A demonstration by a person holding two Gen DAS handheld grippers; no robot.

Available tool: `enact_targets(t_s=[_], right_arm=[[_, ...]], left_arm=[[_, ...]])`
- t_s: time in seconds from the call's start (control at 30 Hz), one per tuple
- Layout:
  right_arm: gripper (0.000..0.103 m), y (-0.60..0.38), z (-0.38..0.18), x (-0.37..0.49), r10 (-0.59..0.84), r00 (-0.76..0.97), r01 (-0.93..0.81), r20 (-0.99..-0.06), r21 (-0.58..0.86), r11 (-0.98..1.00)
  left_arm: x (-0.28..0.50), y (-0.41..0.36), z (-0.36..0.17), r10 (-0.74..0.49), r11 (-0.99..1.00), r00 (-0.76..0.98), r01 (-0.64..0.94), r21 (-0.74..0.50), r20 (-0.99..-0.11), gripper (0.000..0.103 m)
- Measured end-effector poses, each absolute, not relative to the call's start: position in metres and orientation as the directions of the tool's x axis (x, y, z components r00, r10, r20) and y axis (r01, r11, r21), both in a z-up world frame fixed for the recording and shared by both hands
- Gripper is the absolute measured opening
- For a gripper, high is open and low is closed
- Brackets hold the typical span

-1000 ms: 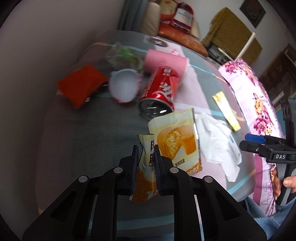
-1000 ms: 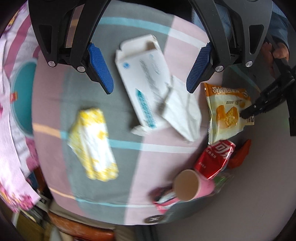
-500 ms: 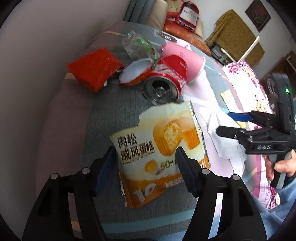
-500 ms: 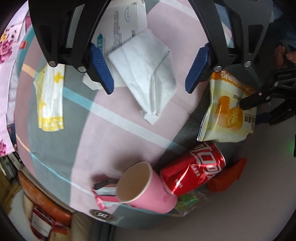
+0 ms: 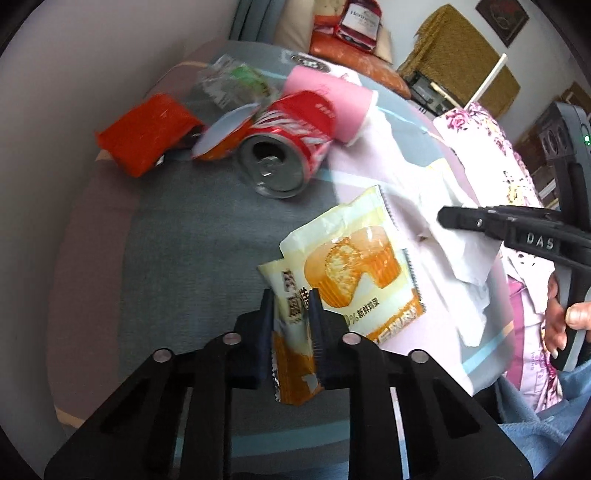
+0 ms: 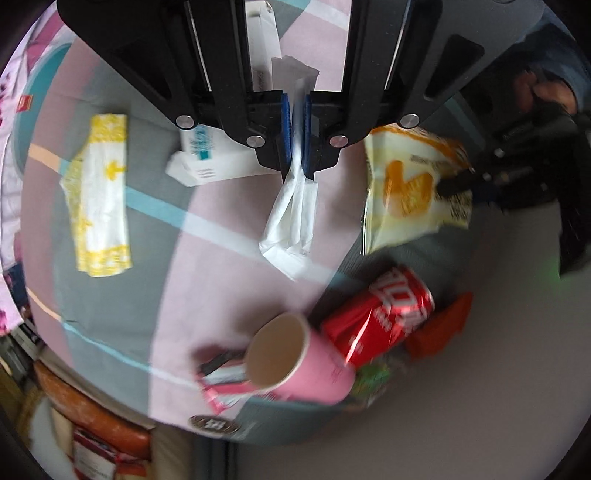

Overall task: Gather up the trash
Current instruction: 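Carry the snack bag and tissue over the teal bin and release the snack bag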

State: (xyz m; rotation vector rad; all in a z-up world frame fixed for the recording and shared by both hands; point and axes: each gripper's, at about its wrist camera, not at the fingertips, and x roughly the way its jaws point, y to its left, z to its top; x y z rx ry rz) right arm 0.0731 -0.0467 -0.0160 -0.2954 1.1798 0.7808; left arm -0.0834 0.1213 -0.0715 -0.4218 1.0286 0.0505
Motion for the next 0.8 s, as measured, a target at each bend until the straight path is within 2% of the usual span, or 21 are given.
enact_targets(t_s=[0.53, 0.8], right_arm=[[0.005, -0.165, 0.021, 0.089, 0.479, 0.320, -0.489, -0.817, 0.290, 0.822], [0.005, -0.246, 0.032, 0.099, 0.451, 0.449, -0.340, -0.772, 0.319, 0.885]], left_arm=[[-0.057, 0.078, 0.010, -0.151, 0.942, 0.654, -0.130, -0.308, -0.741, 0.016], [0.004, 0.013, 0.021, -0.229, 0.953, 0.637, -0.006, -0.302, -0.736, 0.016]])
